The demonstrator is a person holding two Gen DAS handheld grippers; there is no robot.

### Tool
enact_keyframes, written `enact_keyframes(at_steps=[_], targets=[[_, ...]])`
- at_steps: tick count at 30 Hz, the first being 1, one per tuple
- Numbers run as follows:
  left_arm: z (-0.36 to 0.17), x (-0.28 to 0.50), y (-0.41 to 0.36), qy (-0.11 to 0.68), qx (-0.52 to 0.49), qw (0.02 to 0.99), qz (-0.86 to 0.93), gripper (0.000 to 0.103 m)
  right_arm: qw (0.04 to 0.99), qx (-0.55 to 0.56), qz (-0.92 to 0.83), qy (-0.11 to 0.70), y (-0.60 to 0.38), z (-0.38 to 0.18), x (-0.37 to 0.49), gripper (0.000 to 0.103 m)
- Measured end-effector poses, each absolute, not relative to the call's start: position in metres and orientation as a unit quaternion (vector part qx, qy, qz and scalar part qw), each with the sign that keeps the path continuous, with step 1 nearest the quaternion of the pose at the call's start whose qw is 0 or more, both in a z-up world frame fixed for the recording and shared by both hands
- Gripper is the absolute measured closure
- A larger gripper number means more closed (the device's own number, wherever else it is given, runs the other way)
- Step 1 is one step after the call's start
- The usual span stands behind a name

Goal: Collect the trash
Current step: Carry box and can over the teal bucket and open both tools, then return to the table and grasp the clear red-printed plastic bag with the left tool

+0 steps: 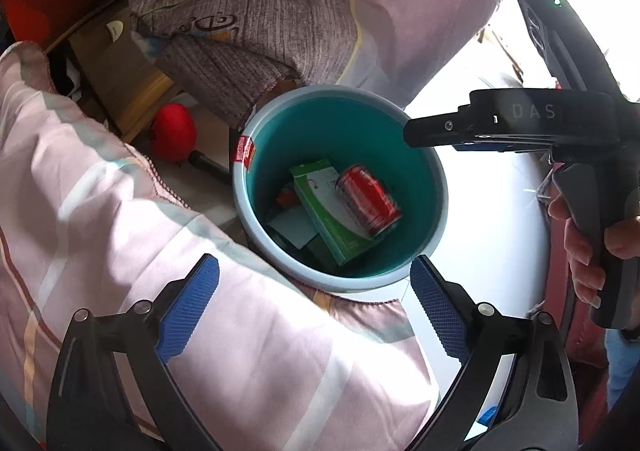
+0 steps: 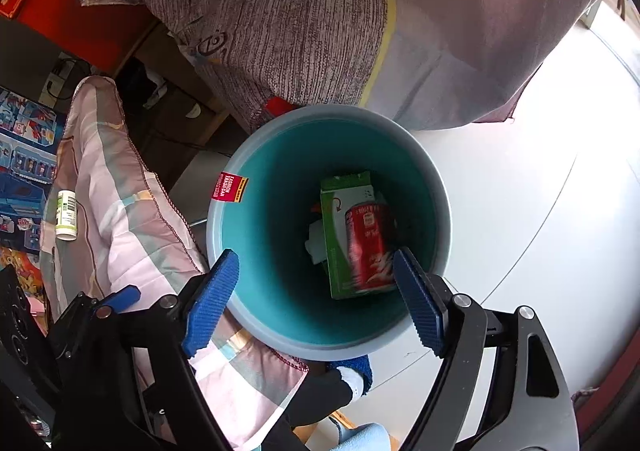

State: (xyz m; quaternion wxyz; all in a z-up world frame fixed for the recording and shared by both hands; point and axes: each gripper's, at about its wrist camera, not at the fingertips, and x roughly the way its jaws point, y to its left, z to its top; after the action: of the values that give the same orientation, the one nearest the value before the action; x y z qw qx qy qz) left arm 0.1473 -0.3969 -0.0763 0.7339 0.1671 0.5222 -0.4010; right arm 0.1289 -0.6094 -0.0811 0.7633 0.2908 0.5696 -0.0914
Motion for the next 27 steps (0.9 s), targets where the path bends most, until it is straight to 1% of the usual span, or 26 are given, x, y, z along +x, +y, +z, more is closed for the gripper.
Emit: enact_keyframes(at_steps=[1, 9, 12, 16, 21, 27], targets=[[-0.074, 0.146, -0.395, 0.521, 0.166, 0.735, -0.401, 0.007, 0.762, 0.292, -0.092, 0.571, -0.608, -0.080, 0.128, 0.024], [-0.054, 0.137, -0.368, 0.505, 0.150, 0.750, -0.400, 0.006, 0.765, 0.279, -0.096, 0.572, -0.588, -0.062, 0.117, 0.024], [-0.044, 0.132, -0.354, 0.497, 0.144, 0.758, -0.397, 0.006, 0.771, 0.274, -0.093, 0.567, -0.575, -0.051, 0.112, 0.020], [-0.034, 0.124, -0.329, 0.488, 0.134, 0.769, -0.391, 0.005, 0.780, 0.259, -0.083, 0.564, -0.552, -0.038, 0.106, 0.019], [-0.026, 0.110, -0.289, 0.480, 0.127, 0.783, -0.375, 0.005, 0.776, 0.245, -0.064, 0.578, -0.518, -0.033, 0.100, 0.016], [-0.022, 0.095, -0.220, 0.483, 0.113, 0.798, -0.343, 0.005, 0.772, 0.208, -0.028, 0.599, -0.465, -0.032, 0.095, 0.016]])
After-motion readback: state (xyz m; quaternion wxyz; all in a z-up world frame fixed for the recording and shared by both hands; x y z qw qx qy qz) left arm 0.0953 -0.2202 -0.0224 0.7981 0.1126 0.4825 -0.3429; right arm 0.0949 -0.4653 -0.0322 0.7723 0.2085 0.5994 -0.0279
